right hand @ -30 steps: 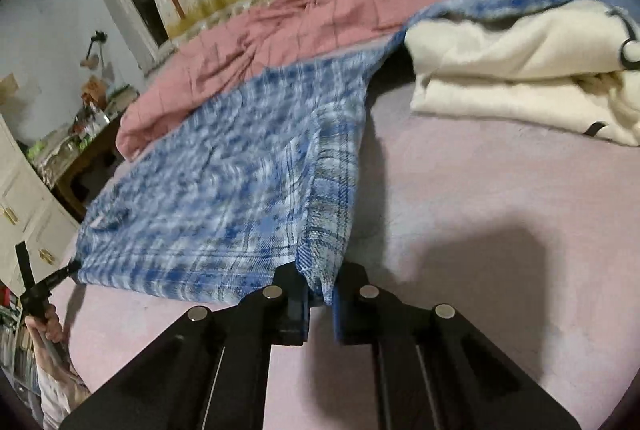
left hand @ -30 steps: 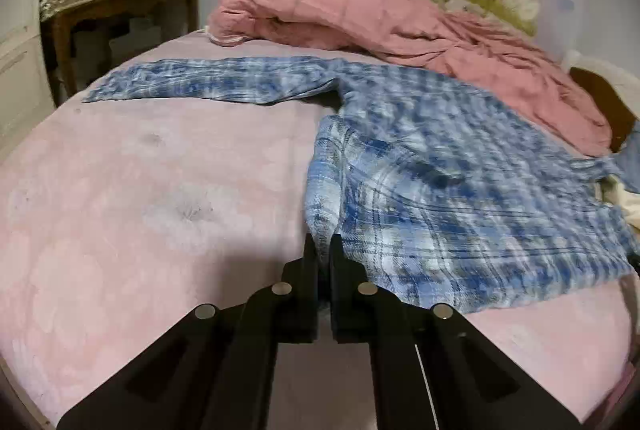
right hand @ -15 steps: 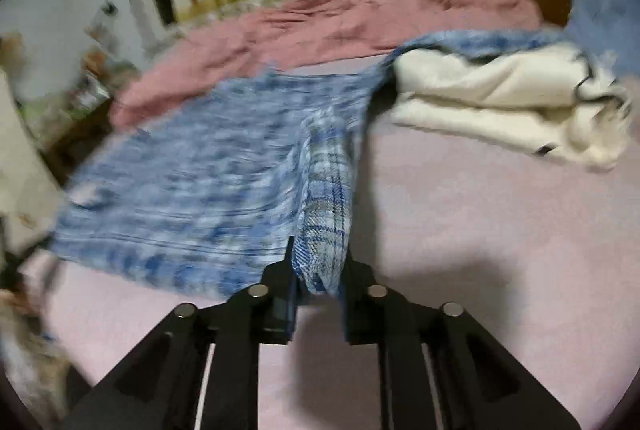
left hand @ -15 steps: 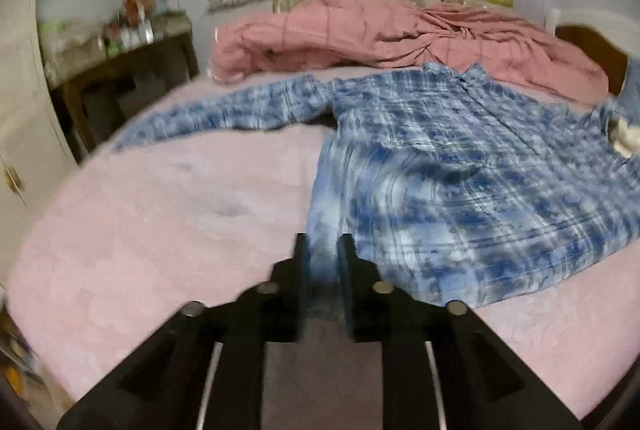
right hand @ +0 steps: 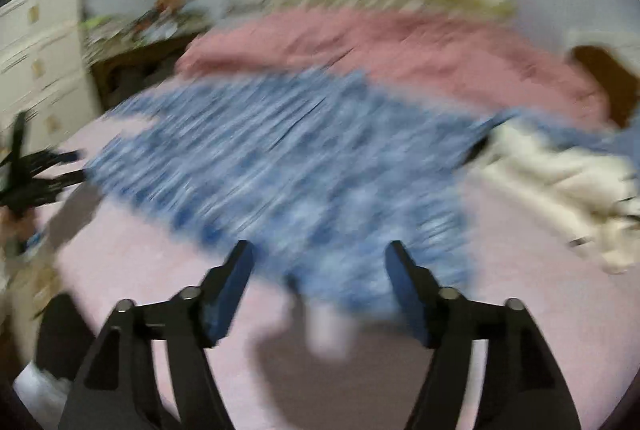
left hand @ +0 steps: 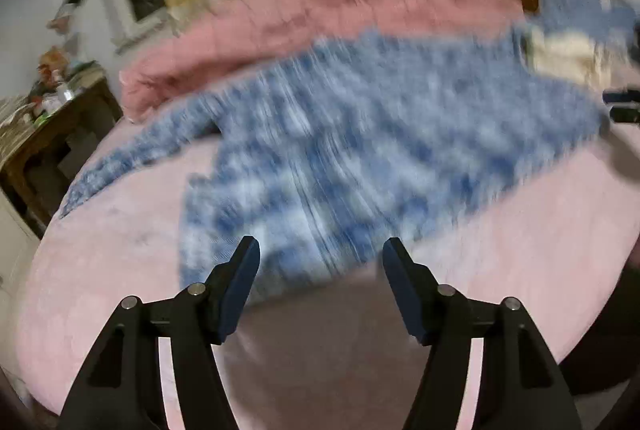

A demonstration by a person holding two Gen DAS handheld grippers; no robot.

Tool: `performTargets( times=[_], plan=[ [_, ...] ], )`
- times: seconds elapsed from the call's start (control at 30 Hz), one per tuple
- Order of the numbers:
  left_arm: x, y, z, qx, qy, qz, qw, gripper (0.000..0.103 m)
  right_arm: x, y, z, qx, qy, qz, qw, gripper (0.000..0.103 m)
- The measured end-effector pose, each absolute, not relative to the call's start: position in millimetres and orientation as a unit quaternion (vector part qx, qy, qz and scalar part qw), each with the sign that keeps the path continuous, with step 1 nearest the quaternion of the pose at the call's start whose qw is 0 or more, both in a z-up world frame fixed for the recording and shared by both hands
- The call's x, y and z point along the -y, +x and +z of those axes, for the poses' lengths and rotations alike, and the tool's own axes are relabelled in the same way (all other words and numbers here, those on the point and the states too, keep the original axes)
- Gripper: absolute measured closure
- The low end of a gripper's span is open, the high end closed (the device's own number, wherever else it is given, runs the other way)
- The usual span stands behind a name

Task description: Fold large clothes

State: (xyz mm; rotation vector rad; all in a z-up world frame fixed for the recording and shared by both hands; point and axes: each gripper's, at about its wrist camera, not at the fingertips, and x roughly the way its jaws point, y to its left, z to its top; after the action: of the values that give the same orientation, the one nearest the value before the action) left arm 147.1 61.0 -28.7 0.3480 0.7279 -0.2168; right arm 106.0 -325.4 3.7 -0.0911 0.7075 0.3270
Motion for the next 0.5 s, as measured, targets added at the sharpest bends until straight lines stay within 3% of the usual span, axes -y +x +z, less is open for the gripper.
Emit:
performTargets(
  times=[0.1,0.37,0.4,0.43,0.47,0.5],
  plan=[
    [-57,152,-46,-0.363,0.196,-0.072,0.908,0.039,297,115,-31,-0.401,-0.115,0.128,0.9,0.03],
    [-61,173,-51,-0.361,0.174,-0.047,0.915,0.023,308,135,-42,-0.375,-0.115,0.041,0.919,0.029],
    [-64,178,-51,-0.359,0.17,-0.026,0.917,0.023,312,137,-43,-0.361,-0.125,0.018,0.924,0.038],
    [-69,182,-50,-0.354,0.163,-0.002,0.921,0.031,316,139,-44,-0.333,-0.149,-0.029,0.931,0.07],
    [-77,186,-48,-0.35,0.154,0.018,0.924,0.064,321,142,-48,-0.32,-0.17,-0.068,0.93,0.087],
    [-84,190,-48,-0.355,0.146,0.025,0.923,0.084,327,145,-50,-0.327,-0.162,-0.073,0.928,0.095]
  ],
)
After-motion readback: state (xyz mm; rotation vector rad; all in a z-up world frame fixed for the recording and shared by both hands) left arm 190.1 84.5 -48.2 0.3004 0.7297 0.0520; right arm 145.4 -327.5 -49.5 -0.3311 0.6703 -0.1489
